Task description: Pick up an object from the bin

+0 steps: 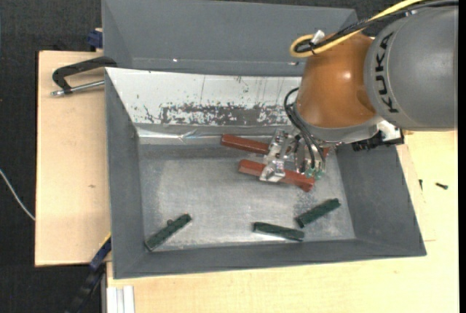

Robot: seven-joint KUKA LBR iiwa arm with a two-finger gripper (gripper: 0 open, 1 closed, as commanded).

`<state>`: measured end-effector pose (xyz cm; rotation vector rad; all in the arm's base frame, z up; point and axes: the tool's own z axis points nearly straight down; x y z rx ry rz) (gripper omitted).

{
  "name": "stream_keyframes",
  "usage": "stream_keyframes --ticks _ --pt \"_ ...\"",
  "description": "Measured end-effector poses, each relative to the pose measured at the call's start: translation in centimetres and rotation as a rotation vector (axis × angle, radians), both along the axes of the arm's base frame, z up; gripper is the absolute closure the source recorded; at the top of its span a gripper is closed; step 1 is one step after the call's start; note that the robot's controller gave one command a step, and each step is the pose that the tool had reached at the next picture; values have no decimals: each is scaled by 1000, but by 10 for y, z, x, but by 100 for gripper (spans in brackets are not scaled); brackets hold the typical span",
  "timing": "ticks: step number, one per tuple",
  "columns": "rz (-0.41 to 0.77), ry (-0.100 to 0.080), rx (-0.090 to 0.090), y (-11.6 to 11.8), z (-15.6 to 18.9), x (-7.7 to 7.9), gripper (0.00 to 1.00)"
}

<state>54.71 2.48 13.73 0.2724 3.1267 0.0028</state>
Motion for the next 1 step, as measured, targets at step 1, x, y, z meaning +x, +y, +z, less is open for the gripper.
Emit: stream_keyframes --ticks 1 --pt "0 -7 0 0 14 2 100"
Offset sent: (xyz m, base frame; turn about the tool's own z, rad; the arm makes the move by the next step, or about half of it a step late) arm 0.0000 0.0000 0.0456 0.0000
